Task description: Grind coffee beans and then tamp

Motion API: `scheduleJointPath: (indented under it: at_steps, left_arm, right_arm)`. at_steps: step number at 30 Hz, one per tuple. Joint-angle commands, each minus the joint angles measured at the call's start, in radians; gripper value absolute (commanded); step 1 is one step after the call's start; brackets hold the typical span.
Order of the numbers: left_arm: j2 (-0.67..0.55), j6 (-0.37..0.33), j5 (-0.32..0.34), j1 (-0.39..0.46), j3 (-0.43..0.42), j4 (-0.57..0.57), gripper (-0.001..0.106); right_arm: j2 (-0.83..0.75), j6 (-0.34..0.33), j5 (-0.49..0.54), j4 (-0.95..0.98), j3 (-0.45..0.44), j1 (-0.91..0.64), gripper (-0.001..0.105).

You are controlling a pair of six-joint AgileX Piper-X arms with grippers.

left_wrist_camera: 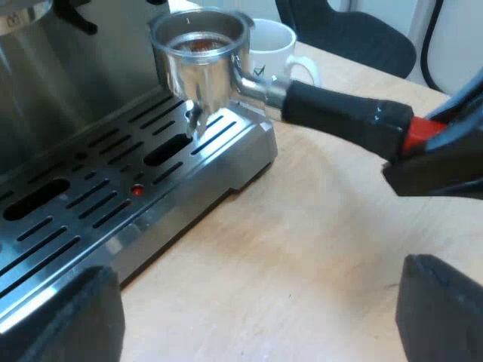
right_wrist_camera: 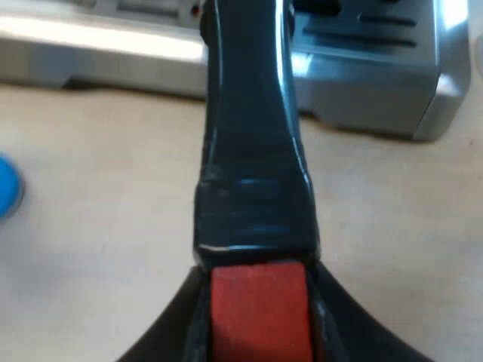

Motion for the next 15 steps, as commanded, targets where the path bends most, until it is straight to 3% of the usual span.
scheduleJointPath:
  at_steps: [1,10,15]
  left_arm:
    - [-0.036,-0.007,0.008,-0.002,-0.001,0.034,0.086]
    - [-0.131,-0.007,0.008,-0.002,-0.001,0.131,0.086]
    - [-0.176,-0.007,0.008,-0.002,-0.001,0.189,0.086]
  right_arm:
    - [-0.043,0.002,0.06,-0.009,0.012,0.04,0.0]
    - [-0.062,0.002,0.137,-0.011,0.025,0.16,0.0]
    - [-0.062,0.004,0.118,-0.052,0.07,0.165,0.0]
